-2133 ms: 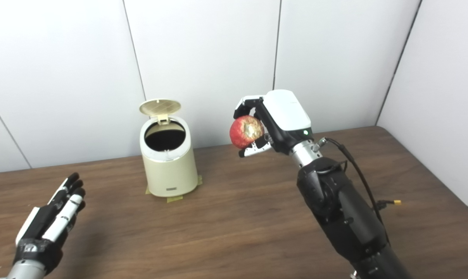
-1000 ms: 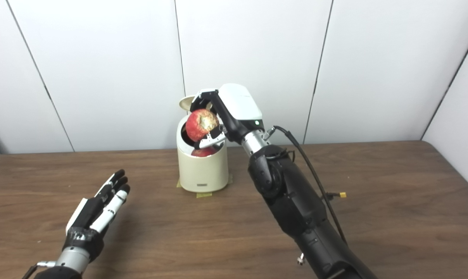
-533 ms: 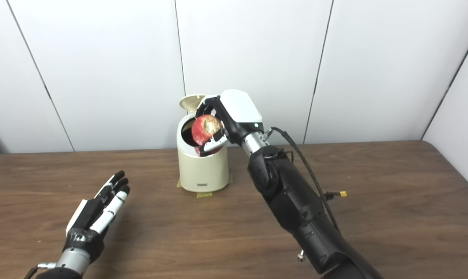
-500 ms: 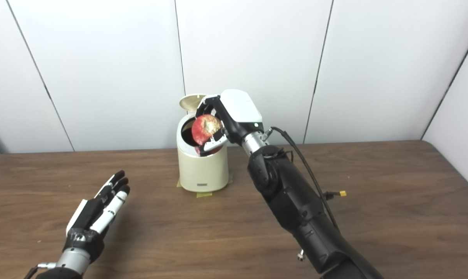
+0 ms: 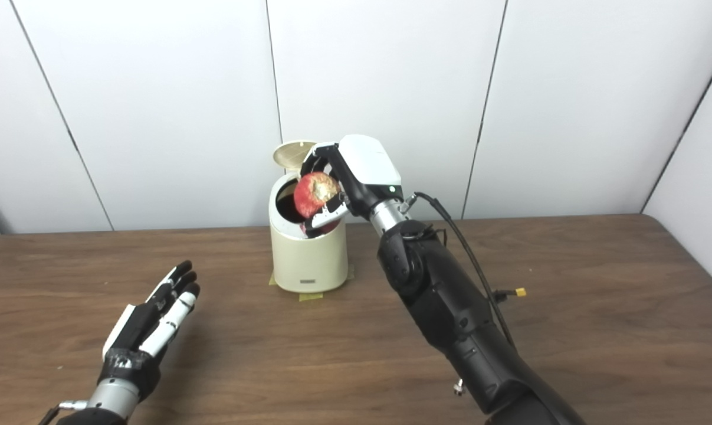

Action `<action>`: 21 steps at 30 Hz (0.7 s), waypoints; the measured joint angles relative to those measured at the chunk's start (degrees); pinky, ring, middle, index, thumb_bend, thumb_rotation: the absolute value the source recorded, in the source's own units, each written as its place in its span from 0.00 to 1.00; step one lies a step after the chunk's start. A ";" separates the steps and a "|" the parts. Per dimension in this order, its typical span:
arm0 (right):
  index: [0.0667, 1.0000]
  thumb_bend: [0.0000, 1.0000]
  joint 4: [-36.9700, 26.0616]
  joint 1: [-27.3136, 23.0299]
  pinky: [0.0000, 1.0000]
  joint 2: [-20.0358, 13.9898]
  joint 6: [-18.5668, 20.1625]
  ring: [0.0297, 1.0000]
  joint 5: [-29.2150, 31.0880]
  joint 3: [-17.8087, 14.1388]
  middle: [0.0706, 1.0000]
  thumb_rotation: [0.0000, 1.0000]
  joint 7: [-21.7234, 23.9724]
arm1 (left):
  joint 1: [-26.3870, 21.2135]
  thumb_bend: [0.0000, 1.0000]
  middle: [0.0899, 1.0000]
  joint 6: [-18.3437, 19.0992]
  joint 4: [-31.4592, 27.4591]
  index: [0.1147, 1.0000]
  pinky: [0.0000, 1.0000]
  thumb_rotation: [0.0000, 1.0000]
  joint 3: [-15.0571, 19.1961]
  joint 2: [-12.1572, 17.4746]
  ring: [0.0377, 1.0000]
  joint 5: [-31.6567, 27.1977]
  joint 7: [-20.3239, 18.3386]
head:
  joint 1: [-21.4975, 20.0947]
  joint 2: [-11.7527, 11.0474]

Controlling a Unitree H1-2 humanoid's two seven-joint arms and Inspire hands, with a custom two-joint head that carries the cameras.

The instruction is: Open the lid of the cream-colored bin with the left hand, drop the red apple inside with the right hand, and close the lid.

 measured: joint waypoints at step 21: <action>0.67 0.83 -3.87 0.84 0.61 0.26 6.15 0.69 -1.45 2.02 0.69 0.12 3.14 | 0.25 0.45 0.98 0.11 -0.36 1.00 0.94 0.38 0.16 0.33 0.96 -0.86 -1.57 | -0.17 0.79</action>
